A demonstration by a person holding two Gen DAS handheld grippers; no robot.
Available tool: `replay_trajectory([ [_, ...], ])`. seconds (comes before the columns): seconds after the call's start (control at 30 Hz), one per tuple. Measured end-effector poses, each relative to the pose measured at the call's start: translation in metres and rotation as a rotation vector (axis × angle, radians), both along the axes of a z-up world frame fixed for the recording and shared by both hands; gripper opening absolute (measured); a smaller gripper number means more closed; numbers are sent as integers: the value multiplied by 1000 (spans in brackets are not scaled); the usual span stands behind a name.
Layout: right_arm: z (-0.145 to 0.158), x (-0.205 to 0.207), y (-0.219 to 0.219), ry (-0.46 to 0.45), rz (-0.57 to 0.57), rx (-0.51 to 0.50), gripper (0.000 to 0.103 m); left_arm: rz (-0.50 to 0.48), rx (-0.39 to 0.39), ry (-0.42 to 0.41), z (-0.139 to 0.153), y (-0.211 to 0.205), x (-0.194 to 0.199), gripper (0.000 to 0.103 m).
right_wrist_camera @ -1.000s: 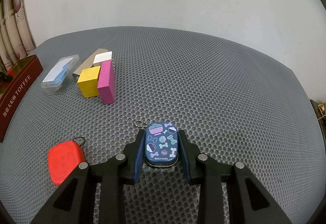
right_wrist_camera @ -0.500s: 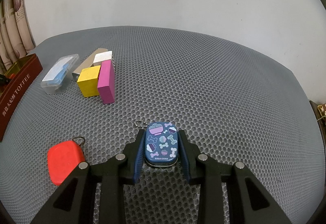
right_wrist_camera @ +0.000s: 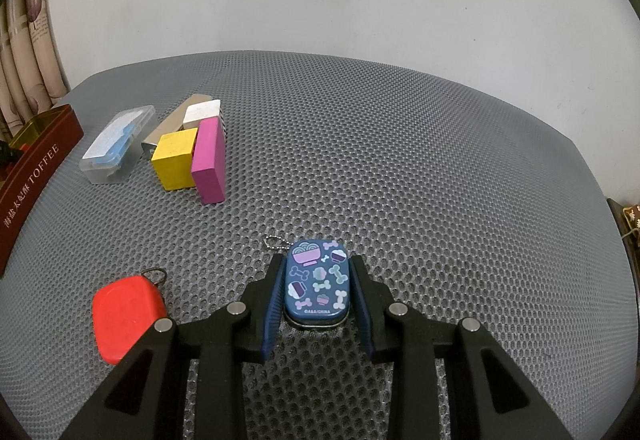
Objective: Organize rigid objects
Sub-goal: 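Lower the red block into the tin and open the left gripper, then withdraw the left gripper up from the tin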
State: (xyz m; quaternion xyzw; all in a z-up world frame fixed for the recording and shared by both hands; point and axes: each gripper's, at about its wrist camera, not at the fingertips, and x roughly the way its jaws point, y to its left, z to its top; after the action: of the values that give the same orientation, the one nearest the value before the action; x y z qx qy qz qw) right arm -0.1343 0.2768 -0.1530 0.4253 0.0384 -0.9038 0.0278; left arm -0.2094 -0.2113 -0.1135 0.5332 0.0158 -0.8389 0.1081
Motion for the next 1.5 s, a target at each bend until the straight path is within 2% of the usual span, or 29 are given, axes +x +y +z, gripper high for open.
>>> replay_trajectory([
  [0.17,0,0,1,0,1,0,32,-6,-3,11,6,1,6,32],
  [0.33,1,-1,2,0,1,0,32,12,22,57,20,0,21,32],
  [0.5,1,-1,2,-1,2,-3,32,45,-30,112,35,8,48,33],
  [0.73,1,-4,2,-1,3,-2,32,79,-42,156,47,20,93,38],
  [0.87,2,-4,2,0,3,-1,32,94,-90,167,49,28,112,38],
  [0.9,2,-4,2,0,3,1,32,102,-101,173,50,29,117,39],
  [1.0,4,-4,0,1,2,6,31,117,-82,184,49,30,127,50],
  [1.17,2,-3,-5,2,2,16,31,145,-52,181,43,26,139,55],
  [1.5,4,-3,-10,-5,-16,31,31,115,-28,165,35,29,137,66],
])
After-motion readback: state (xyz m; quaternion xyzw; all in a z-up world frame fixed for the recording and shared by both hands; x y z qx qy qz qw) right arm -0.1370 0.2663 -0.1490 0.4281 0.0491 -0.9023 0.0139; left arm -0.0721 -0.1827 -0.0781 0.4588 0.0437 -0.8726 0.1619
